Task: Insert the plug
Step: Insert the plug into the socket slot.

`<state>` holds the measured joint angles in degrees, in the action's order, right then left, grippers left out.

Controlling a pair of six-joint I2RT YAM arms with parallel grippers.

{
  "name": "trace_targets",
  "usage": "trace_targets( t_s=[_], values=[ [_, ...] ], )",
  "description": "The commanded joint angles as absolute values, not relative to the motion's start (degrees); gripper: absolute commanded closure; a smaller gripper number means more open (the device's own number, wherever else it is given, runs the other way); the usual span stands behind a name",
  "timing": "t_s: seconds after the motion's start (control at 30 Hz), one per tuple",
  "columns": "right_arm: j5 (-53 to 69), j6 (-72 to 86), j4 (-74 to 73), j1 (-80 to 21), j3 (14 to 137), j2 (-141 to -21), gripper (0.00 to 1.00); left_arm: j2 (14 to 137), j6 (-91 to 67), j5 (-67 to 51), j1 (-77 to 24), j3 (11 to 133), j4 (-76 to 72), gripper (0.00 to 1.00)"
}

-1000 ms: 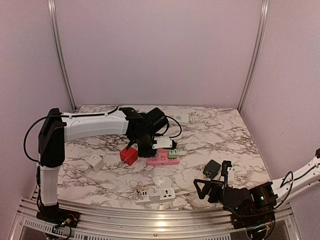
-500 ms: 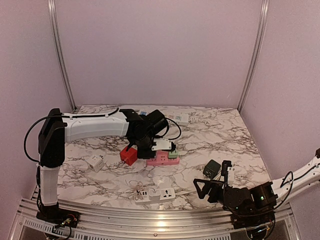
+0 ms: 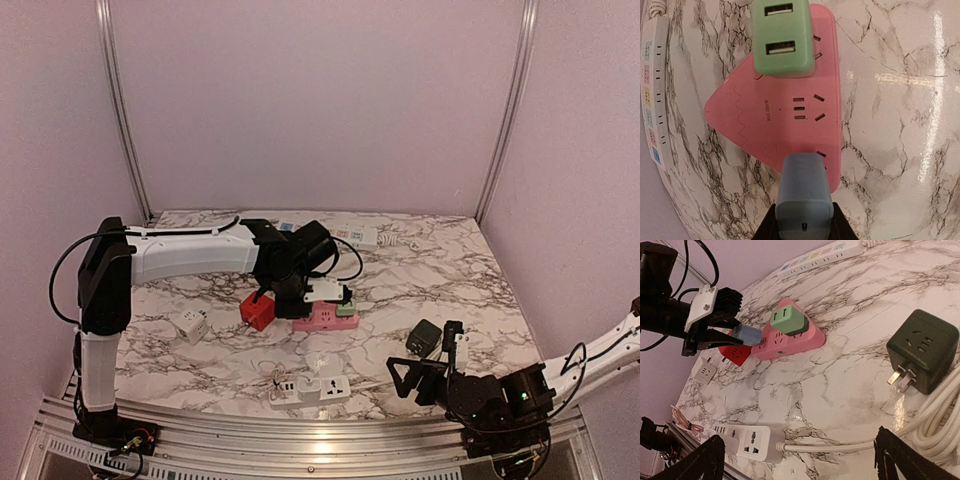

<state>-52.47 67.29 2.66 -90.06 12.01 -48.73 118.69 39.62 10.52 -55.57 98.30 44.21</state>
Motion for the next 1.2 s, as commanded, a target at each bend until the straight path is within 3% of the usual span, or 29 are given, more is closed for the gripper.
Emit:
trace_targets(
  t_s=[0.0, 0.57, 0.9, 1.17],
  values=[
    [-53.0, 66.9, 3.5, -90.5, 12.1, -47.9, 0.01, 120.6, 39.4, 9.5, -55.9, 99.5, 45.5, 1.00],
    [-53.1, 67.1, 3.6, -90.5, 11.3, -46.8, 0.01, 122.1, 40.8, 7.8, -55.9, 99.1, 48.6, 1.00],
    [-53.6, 67.2, 3.3, -90.5, 10.7, -45.1, 0.01, 129.3, 41.2, 1.5, -54.4, 106.3, 58.3, 1.00],
    [-54.3, 66.7, 3.4, -90.4, 10.6, -45.1, 0.01, 134.9, 40.2, 3.4, -54.2, 109.0, 59.8, 1.00]
  ],
)
